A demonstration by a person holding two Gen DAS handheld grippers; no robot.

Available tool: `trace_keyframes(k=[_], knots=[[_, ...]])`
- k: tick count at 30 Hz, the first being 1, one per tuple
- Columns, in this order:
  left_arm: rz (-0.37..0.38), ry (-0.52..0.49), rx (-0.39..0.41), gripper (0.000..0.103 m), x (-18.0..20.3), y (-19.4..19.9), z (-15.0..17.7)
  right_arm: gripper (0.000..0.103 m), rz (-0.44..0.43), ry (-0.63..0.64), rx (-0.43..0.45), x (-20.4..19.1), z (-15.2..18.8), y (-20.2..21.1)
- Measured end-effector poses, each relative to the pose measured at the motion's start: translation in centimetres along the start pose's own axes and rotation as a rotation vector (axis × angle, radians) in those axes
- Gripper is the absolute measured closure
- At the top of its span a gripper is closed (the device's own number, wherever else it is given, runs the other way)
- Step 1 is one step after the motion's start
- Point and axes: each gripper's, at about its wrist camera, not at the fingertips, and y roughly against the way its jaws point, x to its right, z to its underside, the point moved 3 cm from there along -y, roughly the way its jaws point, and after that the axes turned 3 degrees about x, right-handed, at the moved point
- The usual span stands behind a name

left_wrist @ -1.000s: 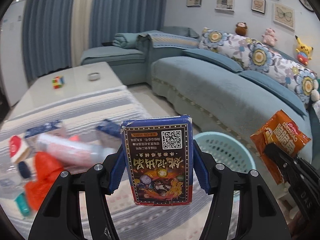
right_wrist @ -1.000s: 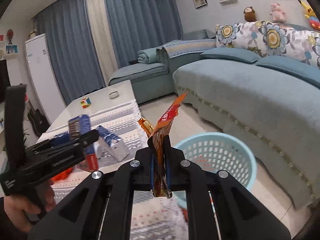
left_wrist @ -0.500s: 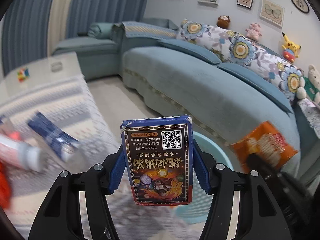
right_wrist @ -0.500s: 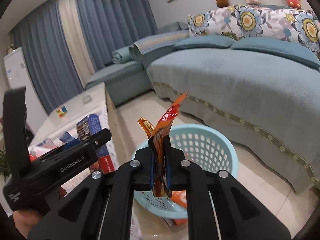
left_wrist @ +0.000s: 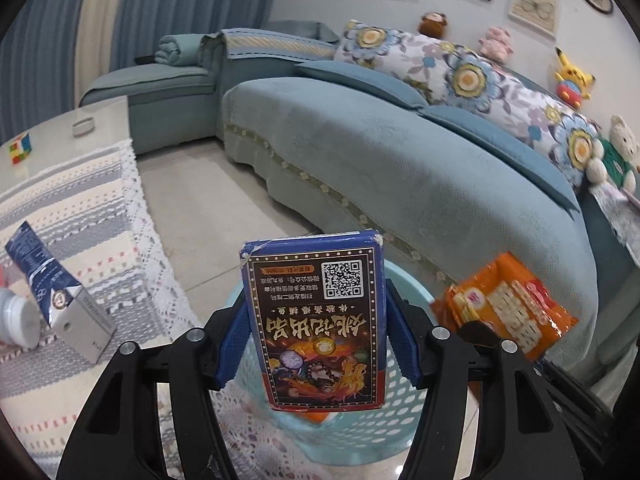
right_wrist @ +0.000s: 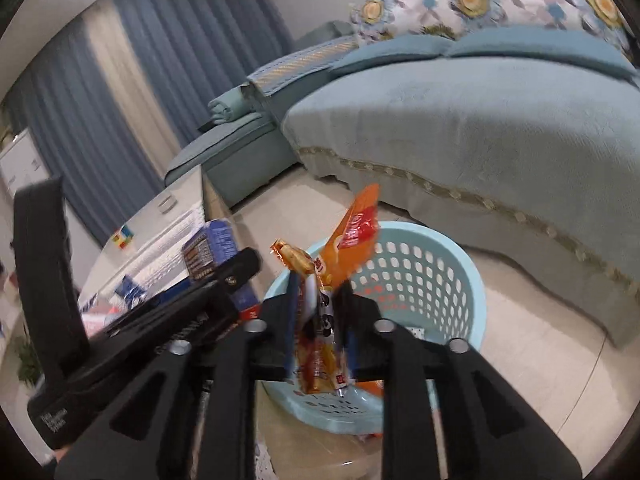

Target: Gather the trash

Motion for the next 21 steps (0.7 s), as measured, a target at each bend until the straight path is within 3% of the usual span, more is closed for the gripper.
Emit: trace_keyframes(k=[1, 2, 3, 4, 8, 12, 17, 21], knots=[[-0.003, 0.024, -0.001, 0.039, -0.4, 0.0, -0.2, 0.048, 0.033, -0.02, -0.01, 0.5, -0.1, -0.2], [-0.001, 0.063, -0.002, 0.033, -1.2, 0.0, -0.4, 0.024, 0.045, -0.064, -0.016, 1.2, -0.1, -0.2], [0.0, 0.079, -0.003, 0.033, -1.5, 0.1, -0.5, 0.017, -0.005, -0.127, -0.005, 1.9, -0.2, 0.0], [0.001, 0.087, -0.006, 0.033, -1.9, 0.2, -0.6, 0.017, -0.075, -0.203, 0.005, 2.4, -0.2, 0.1], [-0.009, 0.038, 0.002, 0.033, -2.0, 0.8, -0.5, 0.017, -0.166, -0.294, -0.006, 2.9, -0.2, 0.2], [0.012, 0.08, -0.006, 0.033, -2.6, 1.2, -0.3, 0.017, -0.215, -0.285, -0.019, 2.5, -0.1, -0.1], [0.038, 0.141, -0.005, 0.033, -3.7, 1.4, -0.3, 0.014, -0.268, -0.391, -0.026, 2.9, 0.2, 0.1], [0.041, 0.159, 0.004, 0.035, -4.4, 2.0, 0.1, 0.014, -0.29, -0.355, -0.072, 0.1, 0.6, -0.3]])
